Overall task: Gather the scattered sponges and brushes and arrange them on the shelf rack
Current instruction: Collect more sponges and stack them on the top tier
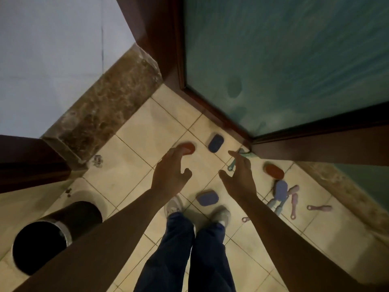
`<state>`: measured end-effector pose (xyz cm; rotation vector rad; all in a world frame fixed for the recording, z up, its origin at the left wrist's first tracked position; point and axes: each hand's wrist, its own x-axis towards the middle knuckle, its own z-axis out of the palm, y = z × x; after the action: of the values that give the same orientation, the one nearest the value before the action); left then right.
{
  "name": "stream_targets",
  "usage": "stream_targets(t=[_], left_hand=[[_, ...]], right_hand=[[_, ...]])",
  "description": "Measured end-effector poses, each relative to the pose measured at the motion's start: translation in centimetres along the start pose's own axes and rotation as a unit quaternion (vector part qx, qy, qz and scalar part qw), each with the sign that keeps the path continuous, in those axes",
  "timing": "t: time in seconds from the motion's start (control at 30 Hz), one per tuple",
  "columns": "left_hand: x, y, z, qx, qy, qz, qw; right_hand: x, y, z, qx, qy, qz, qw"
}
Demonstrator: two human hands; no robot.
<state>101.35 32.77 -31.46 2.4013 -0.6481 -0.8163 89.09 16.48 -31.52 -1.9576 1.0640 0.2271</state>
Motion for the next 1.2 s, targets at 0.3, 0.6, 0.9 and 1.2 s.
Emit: stream_targets(t=[0.3,0.6,0.9,1.2], left_hand=[[8.6,-10.9,14.0,0.055,-0.012,-0.012,0.998],[17.6,-20.4,25.3,0.081,-0.018,-0.028,0.996],[22.7,-25.5,30.2,0.212,-0.011,-0.011,0.977],[22.5,-24.5,29.8,0.15,0.022,-0.042,0.988]], right_hand=[[11.8,11.3,11.9,-0.041,-0.005,-0.014,0.999],[23.0,19.8,21.3,-0.072,-0.005,0.008,0.997],[30.7,23.2,25.9,-0.205,-0.004,0.016,0.979],[29.7,23.4,25.1,-0.117,0.015,0.011,0.993]])
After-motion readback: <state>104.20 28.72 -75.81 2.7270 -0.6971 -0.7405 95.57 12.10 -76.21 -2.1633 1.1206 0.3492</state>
